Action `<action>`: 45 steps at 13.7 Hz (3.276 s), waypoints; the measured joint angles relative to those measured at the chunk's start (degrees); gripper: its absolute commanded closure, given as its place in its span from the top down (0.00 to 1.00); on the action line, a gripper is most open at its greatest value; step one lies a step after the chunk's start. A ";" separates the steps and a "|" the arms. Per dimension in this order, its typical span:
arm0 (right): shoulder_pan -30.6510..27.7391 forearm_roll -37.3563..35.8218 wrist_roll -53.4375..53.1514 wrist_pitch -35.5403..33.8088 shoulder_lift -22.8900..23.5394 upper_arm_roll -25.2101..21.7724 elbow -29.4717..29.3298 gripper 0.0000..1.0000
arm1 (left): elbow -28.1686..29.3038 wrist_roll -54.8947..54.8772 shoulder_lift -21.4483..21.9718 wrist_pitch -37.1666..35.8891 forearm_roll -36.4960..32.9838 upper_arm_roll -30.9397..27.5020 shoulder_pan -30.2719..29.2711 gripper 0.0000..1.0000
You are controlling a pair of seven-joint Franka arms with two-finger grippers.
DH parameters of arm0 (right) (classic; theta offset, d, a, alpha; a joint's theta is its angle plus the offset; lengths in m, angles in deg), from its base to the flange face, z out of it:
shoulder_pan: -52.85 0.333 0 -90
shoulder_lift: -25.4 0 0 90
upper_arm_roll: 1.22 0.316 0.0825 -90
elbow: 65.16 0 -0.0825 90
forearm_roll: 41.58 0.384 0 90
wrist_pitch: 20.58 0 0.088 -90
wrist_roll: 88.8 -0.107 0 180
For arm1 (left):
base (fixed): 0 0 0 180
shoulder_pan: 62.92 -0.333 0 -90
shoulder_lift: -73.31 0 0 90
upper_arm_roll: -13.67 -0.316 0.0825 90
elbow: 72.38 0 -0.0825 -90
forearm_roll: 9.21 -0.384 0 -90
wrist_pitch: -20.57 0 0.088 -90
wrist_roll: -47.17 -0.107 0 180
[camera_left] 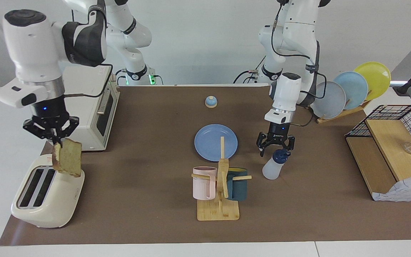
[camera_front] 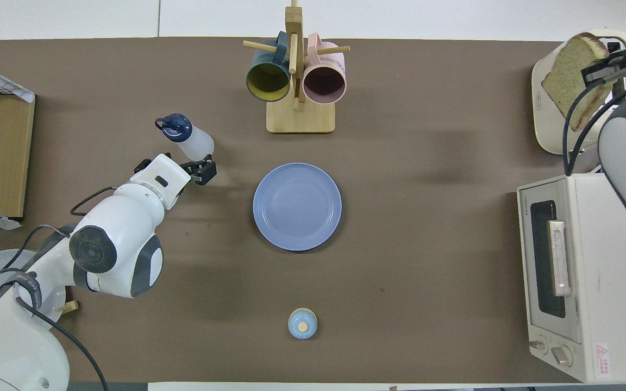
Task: Put bread on plate and add seasoning
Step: 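Grasp the bottle with the left gripper while the right gripper carries toast, then place the toast on the plate while the left gripper lifts the bottle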
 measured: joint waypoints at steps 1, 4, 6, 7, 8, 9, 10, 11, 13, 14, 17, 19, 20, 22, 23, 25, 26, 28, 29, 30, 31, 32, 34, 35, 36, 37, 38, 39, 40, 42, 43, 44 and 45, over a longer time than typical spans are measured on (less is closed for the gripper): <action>2.11 0.01 -5.25 -0.76 -0.44 0.09 0.61 0.00 | -0.89 0.01 -1.08 0.00 0.00 -3.60 3.54 1.00; 8.98 0.74 -18.36 -0.86 -1.17 0.42 3.39 0.00 | -2.52 0.81 -2.93 0.00 0.53 -9.74 10.07 1.00; 12.15 4.21 -22.33 -0.85 -1.27 0.54 4.21 0.00 | -3.49 0.85 -3.57 0.00 1.38 -10.13 10.50 1.00; 13.29 5.51 -24.59 -0.63 -1.33 0.58 4.42 0.00 | -4.05 0.90 -4.08 0.00 1.45 -10.25 10.50 1.00; 14.38 6.38 -26.66 0.01 -1.37 0.59 4.62 0.00 | -4.47 1.05 -4.57 0.02 1.56 -10.35 10.50 1.00; 15.62 7.03 -28.37 1.27 -1.38 0.64 5.12 0.00 | -4.87 1.13 -4.99 0.03 1.90 -10.41 10.50 1.00; 16.96 7.37 -30.02 2.98 -1.39 0.68 6.04 0.00 | -5.22 1.13 -5.30 0.04 2.28 -10.43 10.50 1.00; 18.47 7.63 -32.20 5.23 -1.39 0.71 7.45 0.00 | -5.49 1.14 -5.59 0.04 2.44 -10.45 10.50 1.00; 22.21 7.73 -37.14 9.13 -1.33 0.77 10.65 0.00 | -5.82 1.20 -6.27 0.10 2.58 -10.45 10.50 1.00; 24.11 7.73 -38.96 9.92 -1.32 0.80 11.93 0.00 | -6.19 1.23 -6.60 0.19 2.82 -10.45 10.51 1.00; 29.00 7.73 -42.91 11.68 -1.35 0.79 14.63 0.00 | -7.04 1.23 -7.50 0.31 3.82 -10.45 10.51 1.00; 31.88 7.69 -45.42 16.37 -1.32 0.80 18.15 0.00 | -7.17 1.24 -8.05 0.92 4.38 -10.45 10.51 1.00; 32.95 7.65 -46.29 18.58 -1.29 0.81 20.12 0.00 | -7.18 1.29 -8.21 1.27 4.46 -10.45 10.51 1.00; 33.38 7.62 -46.56 21.32 -1.29 0.76 22.35 0.00 | -7.20 1.41 -8.35 1.88 4.51 -10.48 10.51 1.00; 33.26 7.62 -46.56 22.68 -1.28 0.66 22.95 0.00 | -7.20 1.45 -8.36 2.42 4.55 -10.50 10.51 0.92; 33.19 7.62 -46.56 26.28 -0.99 0.48 24.31 0.00 | -7.21 1.55 -8.41 3.68 4.97 -10.54 10.51 0.50; 33.20 7.62 -46.56 27.95 -0.64 0.48 24.91 0.00 | -7.20 1.55 -8.43 3.91 5.26 -10.55 10.51 0.31; 33.19 7.62 -46.56 31.62 -0.11 0.47 25.96 0.00 | -7.20 1.55 -8.46 4.00 5.46 -10.56 10.51 0.00; 33.18 7.62 -46.56 33.05 -0.01 0.46 26.50 0.00 | -7.22 1.55 -8.46 4.16 5.47 -10.58 10.51 0.00; 33.17 7.62 -46.56 34.32 -0.02 0.45 27.25 0.00 | -7.22 1.55 -8.46 4.22 5.48 -10.59 10.50 0.00; 33.16 7.62 -46.56 35.64 0.00 0.41 28.11 0.00 | -7.22 1.55 -8.47 4.23 5.48 -10.63 10.48 0.00; 33.16 7.62 -46.56 37.23 0.03 0.39 29.07 0.00 | -7.22 1.55 -8.48 4.23 5.48 -10.68 10.46 0.00; 33.18 7.62 -46.56 38.70 0.34 0.40 30.10 0.00 | -7.22 1.55 -8.50 4.23 5.49 -10.79 10.42 0.00; 33.19 7.62 -46.56 38.91 0.52 0.40 30.25 0.00 | -7.22 1.55 -8.50 4.25 5.49 -10.84 10.40 0.00; 33.19 7.62 -46.56 38.96 0.64 0.40 30.26 0.00 | -7.23 1.56 -8.50 4.28 5.51 -10.90 10.37 0.00; 33.19 7.62 -46.56 38.96 0.67 0.40 30.26 0.00 | -7.28 1.57 -8.50 4.28 5.54 -11.02 10.30 0.00; 33.19 7.62 -46.57 38.96 0.67 0.40 30.26 0.00 | -7.36 1.57 -8.50 4.28 5.56 -11.21 10.09 0.00; 33.19 7.62 -46.68 38.96 0.67 0.40 30.25 0.00 | -7.53 1.57 -8.50 4.28 5.56 -11.28 9.60 0.00; 33.19 7.62 -47.19 38.99 0.67 0.40 30.26 0.00 | -7.84 1.56 -8.50 4.23 5.56 -11.37 9.21 0.00; 33.23 7.62 -49.18 39.49 0.67 0.40 30.26 0.00 | -9.07 1.56 -8.50 3.06 5.56 -11.37 8.77 0.00; 33.26 7.62 -49.83 39.85 0.67 0.44 30.26 0.00 | -10.21 1.56 -8.49 1.52 5.56 -11.37 8.63 0.00; 33.34 7.62 -50.11 39.97 0.67 0.47 30.26 0.00 | -11.84 1.56 -8.46 -0.81 5.56 -11.37 8.45 0.00; 33.37 7.62 -50.23 39.99 0.67 0.49 30.29 0.00 | -13.53 1.56 -8.42 -3.08 5.56 -11.37 8.28 0.00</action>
